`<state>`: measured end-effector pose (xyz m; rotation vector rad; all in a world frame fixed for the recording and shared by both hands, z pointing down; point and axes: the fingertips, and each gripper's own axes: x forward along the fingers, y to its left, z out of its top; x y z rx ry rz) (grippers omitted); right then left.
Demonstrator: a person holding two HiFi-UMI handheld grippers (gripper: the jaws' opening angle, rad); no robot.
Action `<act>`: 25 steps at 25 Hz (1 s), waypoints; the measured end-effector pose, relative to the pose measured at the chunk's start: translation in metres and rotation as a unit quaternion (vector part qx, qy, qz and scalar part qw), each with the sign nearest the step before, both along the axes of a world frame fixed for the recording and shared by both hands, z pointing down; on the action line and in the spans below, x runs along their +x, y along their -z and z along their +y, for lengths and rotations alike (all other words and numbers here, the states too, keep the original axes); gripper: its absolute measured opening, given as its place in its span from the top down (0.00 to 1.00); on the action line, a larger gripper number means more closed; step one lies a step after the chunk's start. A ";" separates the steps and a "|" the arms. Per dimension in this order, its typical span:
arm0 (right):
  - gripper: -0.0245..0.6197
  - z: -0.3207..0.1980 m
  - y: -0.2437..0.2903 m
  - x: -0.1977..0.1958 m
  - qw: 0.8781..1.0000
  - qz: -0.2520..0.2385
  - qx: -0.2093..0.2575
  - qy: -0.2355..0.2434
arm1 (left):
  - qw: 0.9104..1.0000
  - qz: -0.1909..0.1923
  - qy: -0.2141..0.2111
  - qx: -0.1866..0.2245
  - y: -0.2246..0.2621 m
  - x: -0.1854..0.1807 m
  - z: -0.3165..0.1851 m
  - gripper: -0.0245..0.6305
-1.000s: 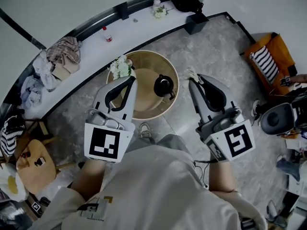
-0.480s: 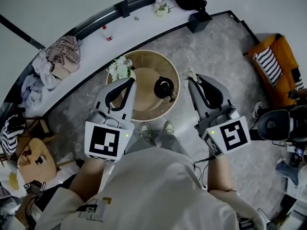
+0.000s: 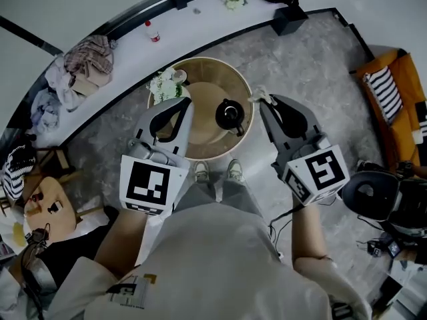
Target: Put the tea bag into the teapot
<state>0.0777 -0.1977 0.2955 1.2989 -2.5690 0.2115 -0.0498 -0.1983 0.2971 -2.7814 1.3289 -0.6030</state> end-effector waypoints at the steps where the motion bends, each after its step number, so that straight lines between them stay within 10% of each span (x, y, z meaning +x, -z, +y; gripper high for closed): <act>1: 0.89 -0.005 -0.007 0.002 1.000 0.006 -0.004 0.001 | 1.000 -0.003 0.002 -0.002 -0.005 0.001 -0.005 0.95; 25: 0.89 -0.073 -0.231 -0.004 0.979 0.105 -0.173 0.022 | 0.991 -0.051 -0.019 -0.125 -0.186 0.042 -0.072 0.95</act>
